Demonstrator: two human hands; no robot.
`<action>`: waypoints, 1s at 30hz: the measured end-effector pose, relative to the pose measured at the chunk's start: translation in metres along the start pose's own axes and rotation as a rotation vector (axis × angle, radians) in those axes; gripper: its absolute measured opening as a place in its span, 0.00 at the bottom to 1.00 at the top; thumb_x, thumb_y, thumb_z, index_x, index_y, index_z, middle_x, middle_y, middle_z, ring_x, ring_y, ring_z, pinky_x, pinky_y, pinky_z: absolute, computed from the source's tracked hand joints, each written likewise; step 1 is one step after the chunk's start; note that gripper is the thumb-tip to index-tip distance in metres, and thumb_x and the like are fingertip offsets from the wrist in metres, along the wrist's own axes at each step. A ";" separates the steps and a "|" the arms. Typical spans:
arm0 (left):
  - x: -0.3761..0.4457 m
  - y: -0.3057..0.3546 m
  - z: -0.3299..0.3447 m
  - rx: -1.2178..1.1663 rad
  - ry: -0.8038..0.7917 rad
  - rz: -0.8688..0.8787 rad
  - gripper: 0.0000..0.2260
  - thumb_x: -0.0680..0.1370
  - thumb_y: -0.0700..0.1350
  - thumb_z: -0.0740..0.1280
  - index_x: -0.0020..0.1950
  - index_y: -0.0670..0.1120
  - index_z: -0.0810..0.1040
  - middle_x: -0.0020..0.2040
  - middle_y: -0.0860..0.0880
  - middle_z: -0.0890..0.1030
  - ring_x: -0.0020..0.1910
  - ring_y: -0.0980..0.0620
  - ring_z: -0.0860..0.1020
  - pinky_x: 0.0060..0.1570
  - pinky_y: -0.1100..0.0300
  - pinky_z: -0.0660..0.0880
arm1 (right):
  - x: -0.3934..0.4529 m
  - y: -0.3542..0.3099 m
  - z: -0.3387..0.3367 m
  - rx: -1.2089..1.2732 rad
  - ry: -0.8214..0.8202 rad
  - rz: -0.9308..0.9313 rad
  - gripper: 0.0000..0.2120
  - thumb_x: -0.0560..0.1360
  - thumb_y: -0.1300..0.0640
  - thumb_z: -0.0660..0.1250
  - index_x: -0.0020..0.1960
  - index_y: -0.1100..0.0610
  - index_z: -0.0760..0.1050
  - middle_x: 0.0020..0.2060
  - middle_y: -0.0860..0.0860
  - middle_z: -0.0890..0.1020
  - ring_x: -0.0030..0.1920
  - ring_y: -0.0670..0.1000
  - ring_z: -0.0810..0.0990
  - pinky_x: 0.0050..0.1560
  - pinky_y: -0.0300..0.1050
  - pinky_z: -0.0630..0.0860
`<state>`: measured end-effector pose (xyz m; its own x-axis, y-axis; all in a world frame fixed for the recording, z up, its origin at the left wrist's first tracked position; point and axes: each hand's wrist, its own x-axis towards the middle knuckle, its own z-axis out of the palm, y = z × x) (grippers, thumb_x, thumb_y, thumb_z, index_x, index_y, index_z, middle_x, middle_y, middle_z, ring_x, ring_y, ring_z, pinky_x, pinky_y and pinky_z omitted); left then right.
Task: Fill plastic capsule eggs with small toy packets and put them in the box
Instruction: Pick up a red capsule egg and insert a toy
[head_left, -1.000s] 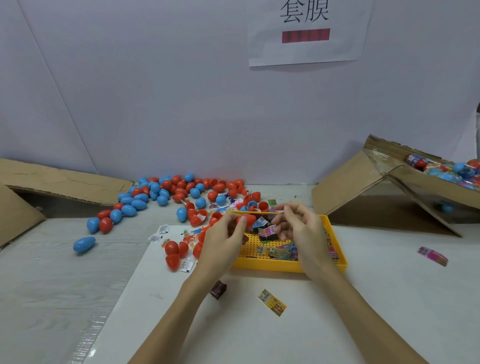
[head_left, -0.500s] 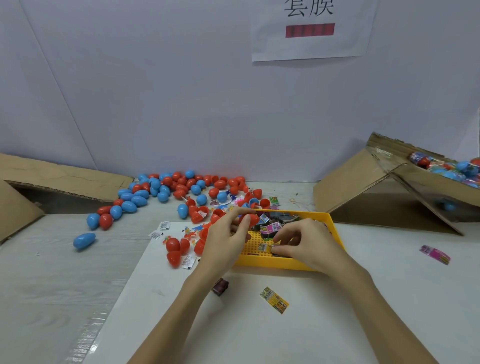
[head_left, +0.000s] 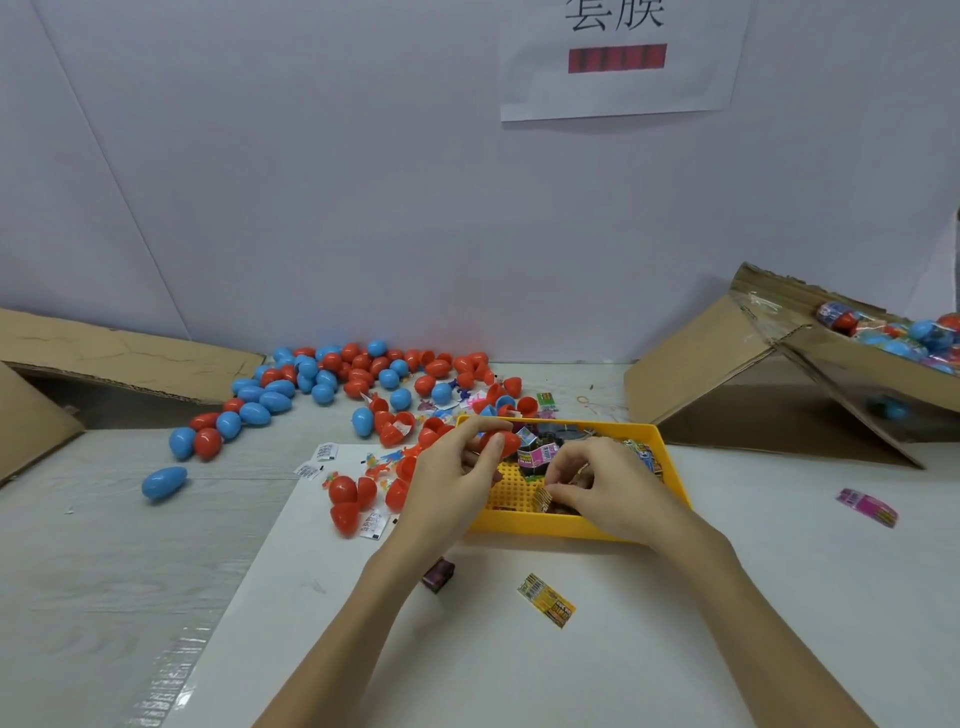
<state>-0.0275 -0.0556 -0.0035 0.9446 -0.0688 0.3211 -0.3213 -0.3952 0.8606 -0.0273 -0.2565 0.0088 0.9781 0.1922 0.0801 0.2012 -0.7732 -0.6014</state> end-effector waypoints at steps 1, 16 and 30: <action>0.000 0.001 0.000 -0.005 0.000 0.000 0.10 0.84 0.48 0.64 0.64 0.54 0.80 0.44 0.53 0.83 0.41 0.57 0.83 0.42 0.62 0.81 | -0.001 -0.001 0.001 0.022 0.051 -0.020 0.02 0.79 0.55 0.73 0.48 0.49 0.82 0.45 0.44 0.83 0.44 0.43 0.80 0.39 0.31 0.75; -0.006 0.005 0.000 0.149 -0.027 0.180 0.16 0.75 0.47 0.77 0.62 0.52 0.82 0.59 0.52 0.74 0.50 0.59 0.78 0.49 0.69 0.78 | -0.002 -0.002 0.005 0.354 0.346 -0.003 0.02 0.78 0.51 0.73 0.48 0.48 0.84 0.42 0.42 0.85 0.45 0.42 0.83 0.41 0.32 0.78; -0.006 0.011 0.000 0.105 0.090 0.206 0.05 0.74 0.46 0.78 0.48 0.50 0.86 0.49 0.54 0.79 0.46 0.58 0.78 0.42 0.68 0.77 | -0.007 -0.015 0.001 0.732 0.276 -0.050 0.04 0.78 0.54 0.74 0.52 0.51 0.85 0.39 0.49 0.87 0.40 0.45 0.85 0.40 0.35 0.79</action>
<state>-0.0367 -0.0591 0.0039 0.8486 -0.0776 0.5233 -0.4931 -0.4747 0.7291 -0.0375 -0.2455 0.0160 0.9661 -0.0148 0.2578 0.2526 -0.1537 -0.9553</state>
